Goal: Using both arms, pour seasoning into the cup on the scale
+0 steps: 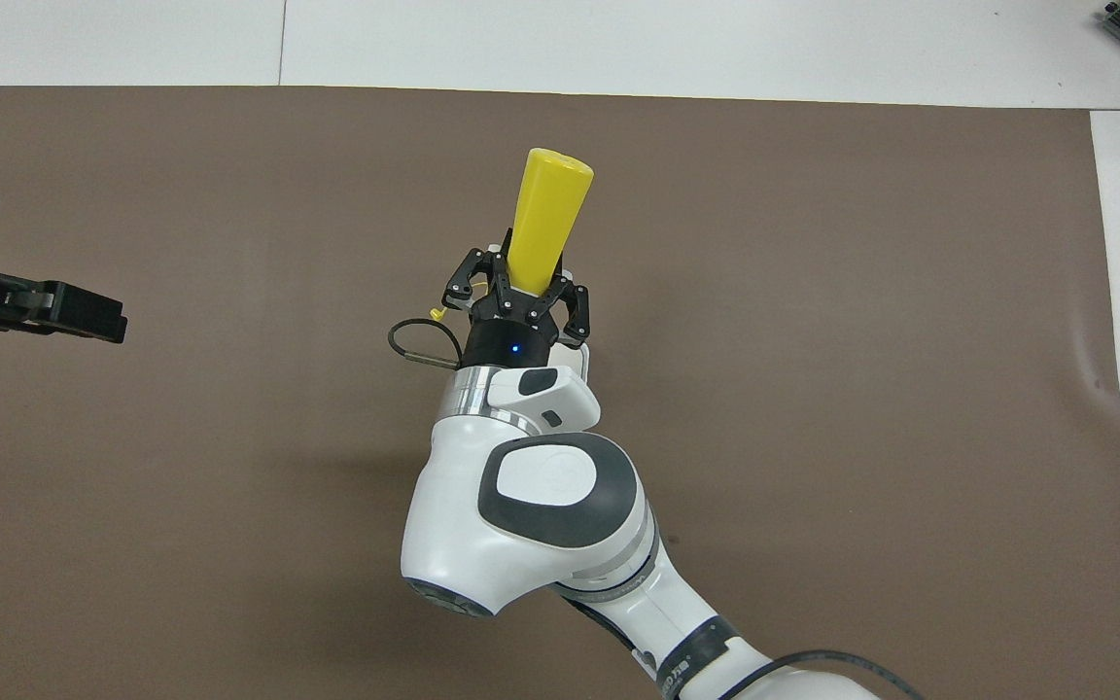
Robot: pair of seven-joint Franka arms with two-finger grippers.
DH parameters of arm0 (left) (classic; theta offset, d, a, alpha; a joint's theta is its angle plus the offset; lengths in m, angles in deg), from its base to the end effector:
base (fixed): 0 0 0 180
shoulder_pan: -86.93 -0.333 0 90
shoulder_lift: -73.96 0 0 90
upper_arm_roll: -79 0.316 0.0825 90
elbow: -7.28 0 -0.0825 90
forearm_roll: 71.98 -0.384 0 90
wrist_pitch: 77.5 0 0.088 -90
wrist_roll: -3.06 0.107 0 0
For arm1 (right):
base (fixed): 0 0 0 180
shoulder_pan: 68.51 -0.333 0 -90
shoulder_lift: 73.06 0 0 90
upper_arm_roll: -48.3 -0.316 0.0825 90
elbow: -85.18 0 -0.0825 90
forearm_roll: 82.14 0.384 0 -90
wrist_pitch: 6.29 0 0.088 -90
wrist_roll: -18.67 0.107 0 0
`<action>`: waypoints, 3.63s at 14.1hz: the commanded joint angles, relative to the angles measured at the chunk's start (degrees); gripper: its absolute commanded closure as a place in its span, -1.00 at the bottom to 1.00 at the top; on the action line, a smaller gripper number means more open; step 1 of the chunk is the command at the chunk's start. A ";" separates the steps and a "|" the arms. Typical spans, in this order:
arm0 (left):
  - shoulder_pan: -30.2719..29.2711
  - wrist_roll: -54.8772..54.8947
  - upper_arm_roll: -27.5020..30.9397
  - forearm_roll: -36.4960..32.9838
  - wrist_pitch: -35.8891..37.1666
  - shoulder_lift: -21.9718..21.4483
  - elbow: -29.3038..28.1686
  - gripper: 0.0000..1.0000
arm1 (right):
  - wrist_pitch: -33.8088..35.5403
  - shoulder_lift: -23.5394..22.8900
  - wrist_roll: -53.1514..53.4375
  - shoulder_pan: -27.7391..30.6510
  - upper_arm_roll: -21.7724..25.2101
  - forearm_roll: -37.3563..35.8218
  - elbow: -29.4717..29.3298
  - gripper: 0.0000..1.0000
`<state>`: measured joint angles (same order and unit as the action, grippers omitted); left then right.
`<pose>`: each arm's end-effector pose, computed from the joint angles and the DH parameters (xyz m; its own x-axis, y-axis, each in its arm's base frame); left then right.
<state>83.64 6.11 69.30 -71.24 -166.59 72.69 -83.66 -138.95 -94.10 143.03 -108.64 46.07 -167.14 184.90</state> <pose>0.5423 -0.0634 0.6274 0.9863 -0.1645 -0.0099 -0.1644 -0.9863 0.0097 0.5168 0.4419 0.4011 0.3472 -0.3133 0.8839 -0.2785 -0.9345 -0.2218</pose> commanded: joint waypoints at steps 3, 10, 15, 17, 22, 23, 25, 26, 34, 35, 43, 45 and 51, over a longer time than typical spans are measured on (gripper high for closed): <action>0.12 0.19 -0.06 -0.74 0.06 -0.40 -0.56 -1.00 | 0.57 -1.02 1.05 0.40 0.21 -5.78 -0.41 1.00; -0.23 0.63 -0.06 -0.83 0.41 -0.22 -0.12 -1.00 | 2.32 -0.93 1.23 0.32 0.03 -5.53 -0.31 1.00; -0.15 0.55 -0.06 -0.83 0.23 -0.31 -0.29 -1.00 | 1.54 -0.06 0.53 1.37 -0.23 3.25 -2.17 1.00; -0.06 0.55 -0.06 -0.83 0.23 -0.31 -0.38 -1.00 | 1.53 1.52 0.53 2.24 -0.23 10.60 -2.08 1.00; -0.41 -0.51 -0.06 -0.48 0.06 -0.31 -0.38 -1.00 | 1.62 4.86 0.52 4.79 -0.23 32.15 -1.55 1.00; -0.50 -1.29 -0.06 -0.30 0.06 -0.31 -0.29 -1.00 | 1.62 5.74 0.44 5.93 -0.23 37.84 -1.55 1.00; -0.50 -3.40 -0.06 -0.21 -0.20 -0.22 -0.12 -1.00 | 2.32 7.15 -2.80 7.95 -0.15 49.45 -1.55 1.00; -0.41 -3.41 -0.06 -0.30 -0.47 -0.22 -0.12 -1.00 | 2.50 7.59 -4.29 9.01 -0.15 53.76 -1.38 1.00; -0.50 -3.06 -0.06 -0.65 -0.12 0.30 1.11 -1.00 | 10.40 7.86 -21.33 19.02 -0.15 84.08 -1.11 1.00; -0.50 -2.97 -0.06 -0.65 -0.03 0.04 0.76 -1.00 | 11.02 7.86 -23.27 21.30 -0.15 88.30 -1.02 1.00; -0.50 -2.88 -0.06 -0.65 0.14 -0.22 0.32 -1.00 | 20.68 10.84 -46.20 39.23 -0.15 115.10 6.44 1.00; -0.50 -2.80 -0.06 -0.65 0.14 -0.22 0.32 -1.00 | 22.09 11.19 -51.48 44.24 -0.06 122.67 9.25 1.00; -0.50 -2.97 -0.14 -0.30 -0.21 -0.22 0.23 -1.00 | 23.50 11.37 -68.11 54.62 -0.06 132.29 16.90 1.00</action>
<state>83.60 3.52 69.51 -71.27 -166.71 72.69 -83.33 -115.55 -85.17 78.12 -56.30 46.84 -37.37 198.29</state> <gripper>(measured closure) 0.000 0.489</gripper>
